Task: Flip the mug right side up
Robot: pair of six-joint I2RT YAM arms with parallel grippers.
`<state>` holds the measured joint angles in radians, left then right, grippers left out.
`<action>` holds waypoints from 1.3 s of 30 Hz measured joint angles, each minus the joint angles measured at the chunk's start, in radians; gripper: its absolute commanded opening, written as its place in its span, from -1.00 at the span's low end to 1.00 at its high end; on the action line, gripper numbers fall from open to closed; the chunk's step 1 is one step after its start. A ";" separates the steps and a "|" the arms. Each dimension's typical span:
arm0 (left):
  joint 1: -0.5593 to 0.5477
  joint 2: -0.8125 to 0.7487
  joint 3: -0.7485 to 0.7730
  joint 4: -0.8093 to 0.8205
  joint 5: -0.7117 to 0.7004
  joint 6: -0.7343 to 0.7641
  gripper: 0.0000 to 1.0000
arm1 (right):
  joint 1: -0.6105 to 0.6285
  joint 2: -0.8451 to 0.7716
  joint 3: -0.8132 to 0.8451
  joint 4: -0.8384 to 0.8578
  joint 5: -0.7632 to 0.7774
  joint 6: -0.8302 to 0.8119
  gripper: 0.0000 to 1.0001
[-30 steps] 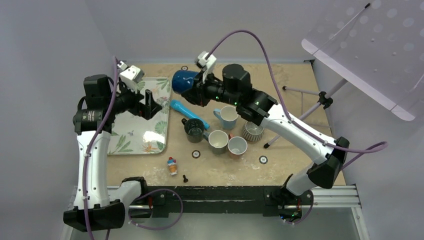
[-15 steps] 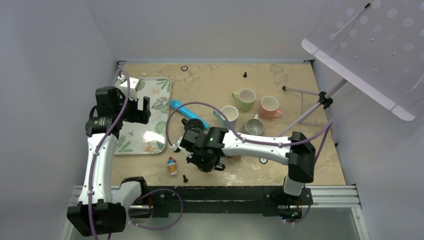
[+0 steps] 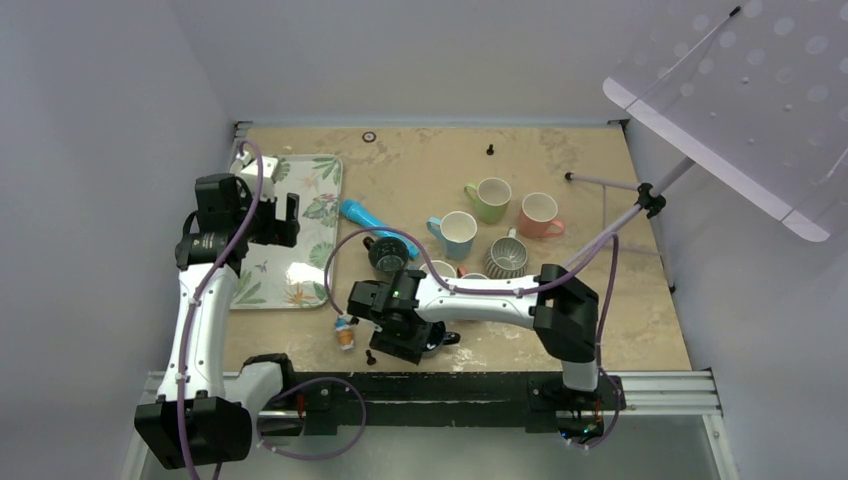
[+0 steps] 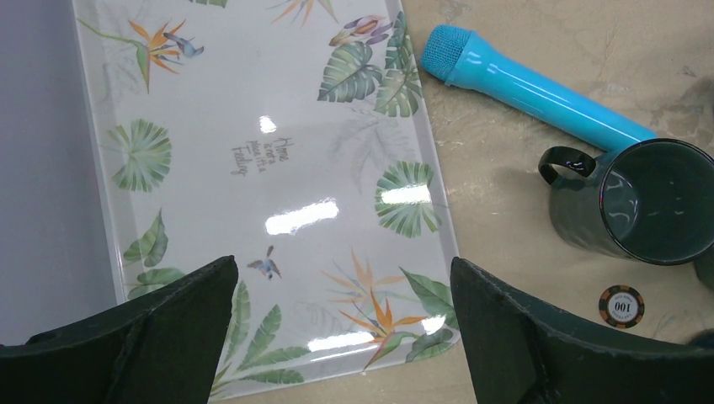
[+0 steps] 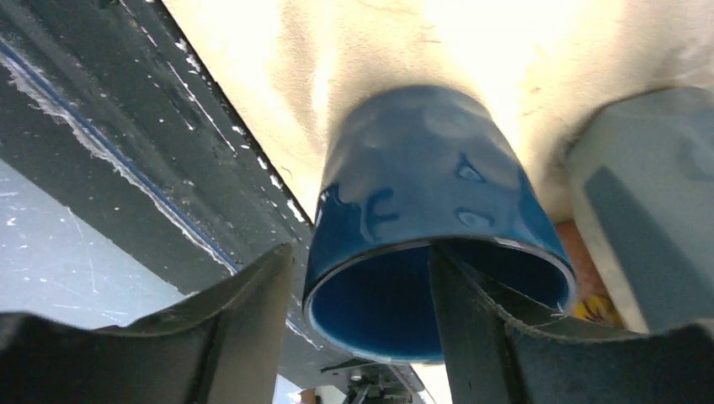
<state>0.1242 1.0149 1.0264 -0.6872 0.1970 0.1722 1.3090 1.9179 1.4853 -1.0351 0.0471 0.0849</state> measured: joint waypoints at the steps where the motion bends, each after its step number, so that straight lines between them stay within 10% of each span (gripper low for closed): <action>1: 0.000 0.000 -0.001 0.001 0.000 0.000 1.00 | 0.000 -0.006 0.009 -0.007 0.011 0.000 0.70; 2: 0.000 0.000 -0.002 0.002 0.001 0.000 1.00 | 0.000 -0.017 0.021 -0.011 0.017 0.000 0.94; 10: 0.000 -0.003 -0.023 0.056 0.032 -0.021 1.00 | -0.063 -0.347 0.043 0.272 0.040 -0.025 0.97; 19: 0.000 -0.019 -0.156 0.213 0.076 -0.137 1.00 | -0.715 -0.713 -0.535 0.973 0.255 0.116 0.97; 28: 0.000 0.002 -0.204 0.331 0.038 -0.172 1.00 | -1.060 -0.901 -0.864 1.278 0.335 0.188 0.97; 39: 0.000 0.024 -0.233 0.370 0.064 -0.150 1.00 | -1.151 -0.980 -0.986 1.478 0.333 0.183 0.97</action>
